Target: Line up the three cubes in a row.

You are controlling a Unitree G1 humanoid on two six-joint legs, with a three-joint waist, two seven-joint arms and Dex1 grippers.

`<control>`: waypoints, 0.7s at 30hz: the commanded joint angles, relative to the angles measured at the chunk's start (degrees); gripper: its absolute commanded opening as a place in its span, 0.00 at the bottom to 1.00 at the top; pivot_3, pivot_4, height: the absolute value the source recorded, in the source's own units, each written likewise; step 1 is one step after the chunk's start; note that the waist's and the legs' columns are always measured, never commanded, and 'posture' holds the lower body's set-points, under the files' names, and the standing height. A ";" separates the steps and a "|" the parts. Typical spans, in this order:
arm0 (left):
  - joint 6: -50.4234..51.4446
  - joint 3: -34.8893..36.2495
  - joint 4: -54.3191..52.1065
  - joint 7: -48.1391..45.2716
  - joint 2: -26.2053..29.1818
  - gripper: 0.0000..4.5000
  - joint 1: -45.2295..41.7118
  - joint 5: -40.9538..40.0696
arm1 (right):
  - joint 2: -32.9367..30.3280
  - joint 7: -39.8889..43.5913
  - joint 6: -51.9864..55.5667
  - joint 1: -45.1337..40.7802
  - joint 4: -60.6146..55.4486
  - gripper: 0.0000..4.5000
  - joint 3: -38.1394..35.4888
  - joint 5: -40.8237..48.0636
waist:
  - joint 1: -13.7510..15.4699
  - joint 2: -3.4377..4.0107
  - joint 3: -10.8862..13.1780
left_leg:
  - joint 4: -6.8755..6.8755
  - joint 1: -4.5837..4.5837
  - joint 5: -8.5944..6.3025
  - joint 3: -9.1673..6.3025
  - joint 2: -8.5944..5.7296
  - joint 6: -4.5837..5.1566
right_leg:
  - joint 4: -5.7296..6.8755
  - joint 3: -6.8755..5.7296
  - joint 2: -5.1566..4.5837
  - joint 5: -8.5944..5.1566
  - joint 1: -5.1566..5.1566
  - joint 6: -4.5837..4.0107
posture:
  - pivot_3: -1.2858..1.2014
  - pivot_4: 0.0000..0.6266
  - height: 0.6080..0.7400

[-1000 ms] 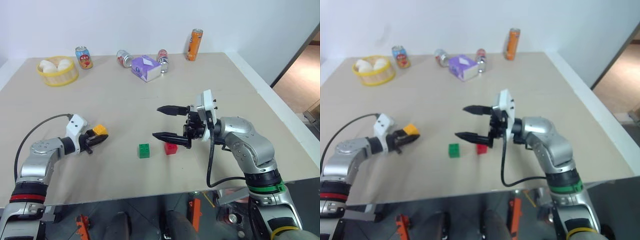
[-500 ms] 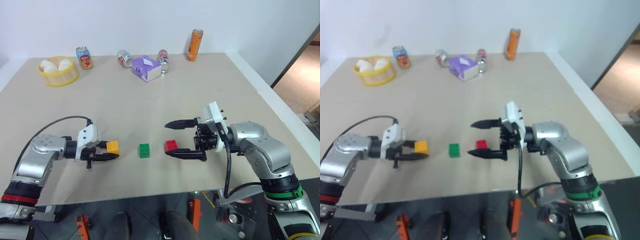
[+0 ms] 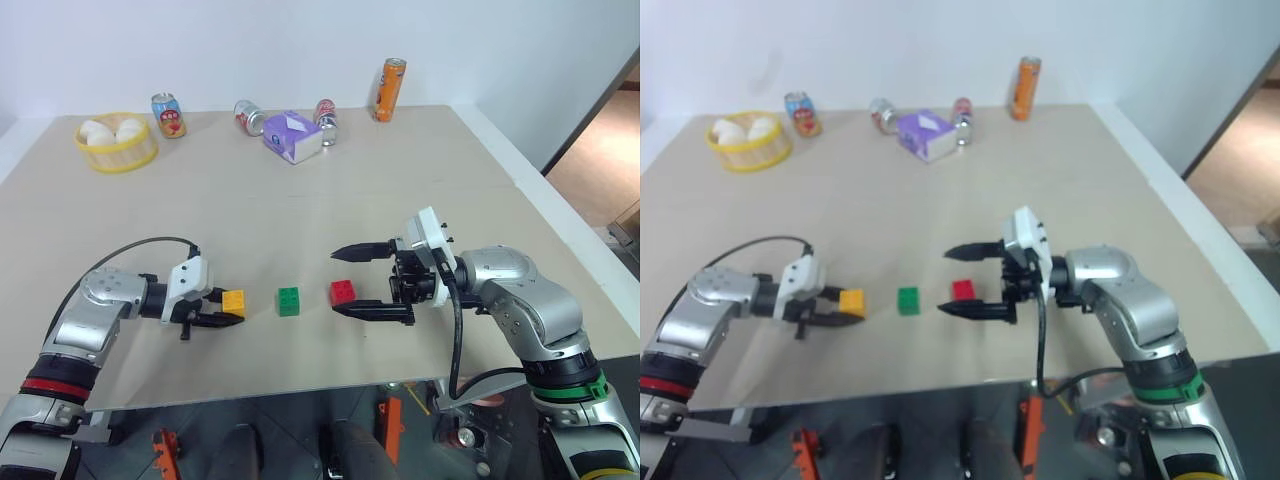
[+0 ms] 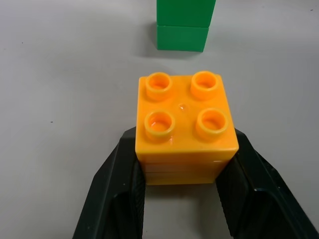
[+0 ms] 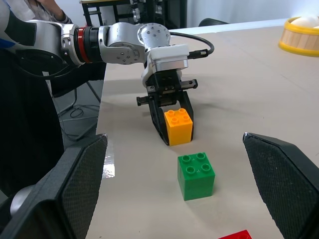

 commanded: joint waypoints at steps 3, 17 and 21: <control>1.73 -0.31 -1.30 -0.71 0.07 0.69 -0.62 -0.23 | -0.25 -0.36 -0.57 -0.34 -1.84 1.00 -1.23 0.30 | 0.07 0.01 0.00 | 0.07 0.00 0.00 0.01 -0.01 0.00 | 0.00 0.00 -0.03 0.00 0.04 0.00 | 0.52 0.24 1.00; 21.09 10.55 -17.97 2.98 2.58 0.97 -1.49 -17.17 | 0.35 -0.31 1.30 0.79 -3.72 1.00 -4.54 6.02 | 0.04 0.00 0.00 | 0.19 -0.23 0.03 0.03 0.06 0.07 | 0.00 -0.02 -0.01 0.15 -0.09 0.21 | 0.52 0.24 1.00; 35.11 20.55 -25.70 14.92 1.77 0.97 -2.04 -28.87 | 0.83 -4.50 3.32 2.28 -3.53 1.00 -8.86 8.96 | -0.02 0.00 0.01 | 0.18 -0.23 -0.01 -0.04 0.04 0.06 | 0.00 -0.05 -0.01 0.11 -0.05 0.32 | 0.52 0.24 1.00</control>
